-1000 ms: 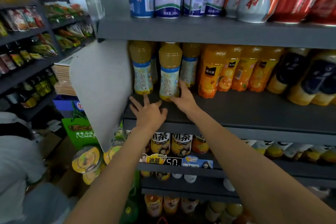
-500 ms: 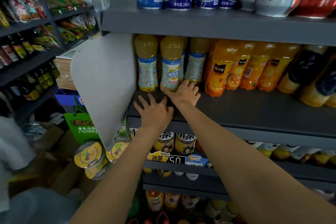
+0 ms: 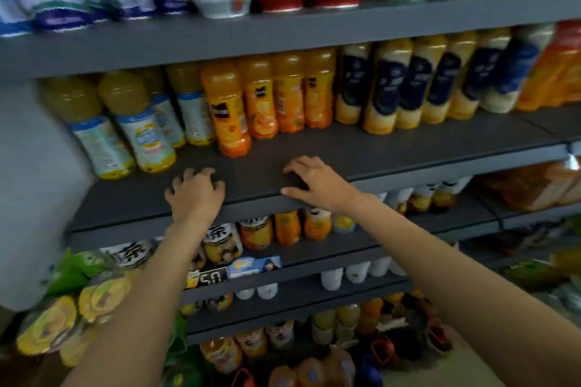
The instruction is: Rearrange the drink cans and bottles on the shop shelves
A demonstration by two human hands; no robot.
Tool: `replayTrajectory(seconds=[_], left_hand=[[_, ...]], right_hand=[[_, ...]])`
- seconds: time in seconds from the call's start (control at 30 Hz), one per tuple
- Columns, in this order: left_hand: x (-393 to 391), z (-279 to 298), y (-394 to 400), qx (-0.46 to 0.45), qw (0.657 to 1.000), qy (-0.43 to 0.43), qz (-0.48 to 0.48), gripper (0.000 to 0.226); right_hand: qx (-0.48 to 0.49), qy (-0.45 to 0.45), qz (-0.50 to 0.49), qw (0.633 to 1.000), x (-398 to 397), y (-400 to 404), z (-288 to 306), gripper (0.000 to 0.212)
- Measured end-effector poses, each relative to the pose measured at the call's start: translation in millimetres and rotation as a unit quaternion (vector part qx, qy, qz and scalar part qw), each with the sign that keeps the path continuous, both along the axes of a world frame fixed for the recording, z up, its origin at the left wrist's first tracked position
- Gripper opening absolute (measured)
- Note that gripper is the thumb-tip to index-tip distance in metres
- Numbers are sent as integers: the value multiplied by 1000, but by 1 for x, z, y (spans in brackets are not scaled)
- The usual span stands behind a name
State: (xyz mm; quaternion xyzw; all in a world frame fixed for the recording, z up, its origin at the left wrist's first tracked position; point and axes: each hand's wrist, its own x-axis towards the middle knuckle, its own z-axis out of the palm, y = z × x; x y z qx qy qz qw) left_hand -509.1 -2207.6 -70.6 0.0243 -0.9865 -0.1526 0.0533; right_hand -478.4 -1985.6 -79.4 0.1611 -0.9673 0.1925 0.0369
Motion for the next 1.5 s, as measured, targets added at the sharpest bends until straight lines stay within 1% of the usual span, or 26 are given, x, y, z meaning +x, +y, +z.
replayTrajectory(seconds=[0.07, 0.1, 0.13, 0.2, 0.23, 0.3, 0.33, 0.4, 0.5, 0.57, 0.63, 0.73, 0.8, 0.9, 1.0, 1.1, 1.2, 1.23, 1.3, 1.37, 1.43, 1.5], left_hand=[[12, 1, 77, 3, 995, 10, -101, 37], [22, -1, 131, 3, 989, 17, -150, 35], [28, -1, 157, 4, 984, 26, -179, 34], [55, -6, 252, 10, 970, 46, -239, 32], [71, -9, 300, 13, 962, 54, -267, 31], [106, -15, 395, 23, 938, 69, -340, 30], [125, -18, 438, 30, 923, 63, -378, 29], [158, -26, 515, 35, 897, 43, -439, 28], [189, -36, 611, 7, 875, 25, -484, 29], [199, -42, 668, 7, 859, 15, -512, 32], [207, -46, 722, 8, 847, 2, -532, 34], [213, -55, 804, 4, 836, -2, -549, 36], [211, -61, 860, 0, 830, 12, -557, 36], [201, -66, 948, 37, 828, 42, -558, 34], [201, -60, 1035, 46, 825, 45, -561, 32], [207, -45, 1126, 33, 803, 40, -594, 32], [212, -32, 1206, 44, 786, 55, -614, 33], [215, -31, 1231, 43, 785, 67, -614, 34], [221, -33, 1279, 33, 795, 87, -600, 37], [226, -41, 1328, 23, 804, 83, -588, 40], [230, -51, 1383, 9, 803, 76, -590, 44], [236, -59, 1438, -7, 802, 62, -594, 48]], right_hand=[[45, 23, -25, 998, 29, 69, -1, 52], [66, 28, -49, 996, 51, 117, -1, 53], [81, 29, -66, 994, 62, 143, -1, 53], [117, 5, -139, 983, 109, 235, -4, 52], [124, -32, -183, 975, 134, 283, -7, 53], [116, -116, -277, 947, 190, 382, -18, 53], [109, -153, -314, 931, 220, 427, -24, 53], [106, -195, -370, 902, 275, 503, -31, 58], [88, -204, -438, 871, 339, 588, -35, 68], [63, -191, -465, 862, 371, 633, -37, 54], [39, -199, -485, 851, 395, 674, -43, 45], [-6, -204, -495, 845, 414, 737, -54, 46], [-27, -201, -500, 842, 420, 787, -59, 47], [-29, -207, -513, 833, 427, 869, -57, 45], [-31, -209, -529, 822, 431, 949, -43, 44], [-52, -178, -556, 810, 437, 1022, -30, 40], [-88, -158, -566, 805, 440, 1095, -30, 37], [-104, -149, -571, 801, 441, 1119, -33, 36], [-147, -121, -592, 783, 443, 1169, -39, 39], [-181, -80, -609, 768, 444, 1222, -50, 44], [-195, -49, -613, 764, 446, 1277, -62, 49], [-212, -38, -609, 764, 449, 1334, -74, 52]])
